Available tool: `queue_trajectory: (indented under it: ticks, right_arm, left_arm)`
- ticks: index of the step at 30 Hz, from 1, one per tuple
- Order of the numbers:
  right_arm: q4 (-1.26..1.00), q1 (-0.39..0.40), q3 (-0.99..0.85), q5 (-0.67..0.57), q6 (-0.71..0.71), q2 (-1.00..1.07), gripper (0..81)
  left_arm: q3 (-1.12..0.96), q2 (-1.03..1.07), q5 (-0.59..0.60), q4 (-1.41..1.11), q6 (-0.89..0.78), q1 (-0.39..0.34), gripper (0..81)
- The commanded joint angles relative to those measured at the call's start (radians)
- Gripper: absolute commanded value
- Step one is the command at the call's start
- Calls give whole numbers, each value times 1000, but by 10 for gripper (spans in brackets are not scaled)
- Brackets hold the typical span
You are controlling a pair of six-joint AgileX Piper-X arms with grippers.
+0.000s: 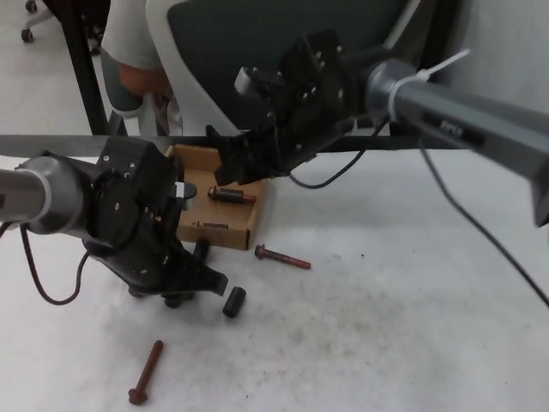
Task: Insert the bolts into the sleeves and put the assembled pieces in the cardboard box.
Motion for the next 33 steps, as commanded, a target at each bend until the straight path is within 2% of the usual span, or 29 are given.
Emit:
queue_trajectory:
  ticks: [1, 4, 8, 12, 21, 28, 33]
  right_arm:
    - [73, -9, -14, -11, -46, -33, 402]
    - [188, -13, -14, 19, -114, -70, 394]
    - [300, -10, -14, 73, -220, -113, 307]
    - [378, -10, -14, 73, -269, -143, 250]
    - [615, 3, -14, 122, -381, -159, 249]
    - [607, 72, 8, 208, -433, -159, 249]
    - [484, 122, 92, 268, -462, -159, 249]
  left_arm:
    - [19, 19, -13, 130, -15, 2, 160]
    - [19, 6, -13, 158, -23, 2, 83]
    - [19, -54, -2, 165, -23, 2, 6]
    - [21, -151, 9, 152, -36, 2, 8]
    - [42, -377, 75, 167, -70, 2, 8]
    - [171, -611, 136, 140, -122, 2, 8]
    - [288, -792, 212, 98, -150, 2, 8]
